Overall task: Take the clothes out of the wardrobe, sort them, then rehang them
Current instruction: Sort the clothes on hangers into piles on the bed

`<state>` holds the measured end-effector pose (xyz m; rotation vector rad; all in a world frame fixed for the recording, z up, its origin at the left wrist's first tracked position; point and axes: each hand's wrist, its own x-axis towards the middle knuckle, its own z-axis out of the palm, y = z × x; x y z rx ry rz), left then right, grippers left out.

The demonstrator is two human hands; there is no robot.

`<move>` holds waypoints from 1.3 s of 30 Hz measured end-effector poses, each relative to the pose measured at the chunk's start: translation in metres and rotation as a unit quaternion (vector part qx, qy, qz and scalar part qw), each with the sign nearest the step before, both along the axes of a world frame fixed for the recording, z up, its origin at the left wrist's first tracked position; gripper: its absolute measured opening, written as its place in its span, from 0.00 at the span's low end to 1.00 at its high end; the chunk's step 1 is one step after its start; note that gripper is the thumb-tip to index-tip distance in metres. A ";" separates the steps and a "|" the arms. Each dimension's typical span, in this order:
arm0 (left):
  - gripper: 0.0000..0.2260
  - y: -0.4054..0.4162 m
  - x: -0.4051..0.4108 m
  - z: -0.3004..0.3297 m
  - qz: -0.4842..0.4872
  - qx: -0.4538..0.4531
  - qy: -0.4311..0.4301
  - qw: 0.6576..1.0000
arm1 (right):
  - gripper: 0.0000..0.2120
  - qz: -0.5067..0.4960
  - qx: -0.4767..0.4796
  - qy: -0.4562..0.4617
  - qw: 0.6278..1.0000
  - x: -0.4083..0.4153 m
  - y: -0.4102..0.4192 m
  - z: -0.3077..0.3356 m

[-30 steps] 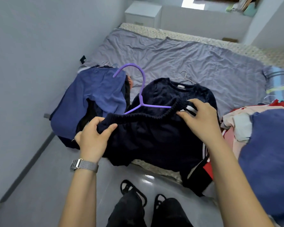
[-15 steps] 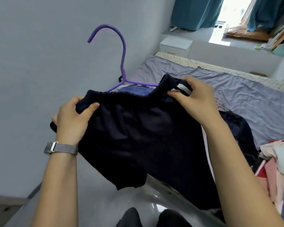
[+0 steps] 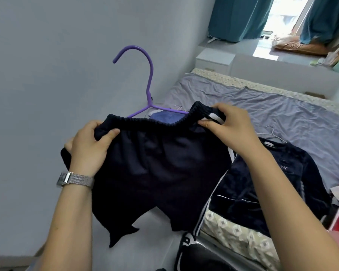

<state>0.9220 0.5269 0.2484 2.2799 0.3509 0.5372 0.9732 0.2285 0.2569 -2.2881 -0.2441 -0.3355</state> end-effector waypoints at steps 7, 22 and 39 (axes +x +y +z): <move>0.09 -0.020 0.111 -0.018 -0.040 0.012 0.022 0.999 | 0.07 -0.021 0.026 0.011 0.999 0.087 -0.027 -0.025; 0.09 -0.033 0.323 -0.063 -0.112 0.032 0.103 0.988 | 0.12 -0.146 -0.042 0.094 0.984 0.237 -0.053 -0.098; 0.08 -0.007 0.574 -0.200 -0.285 -0.004 0.289 0.914 | 0.21 -0.270 -0.013 0.235 0.934 0.375 0.000 -0.208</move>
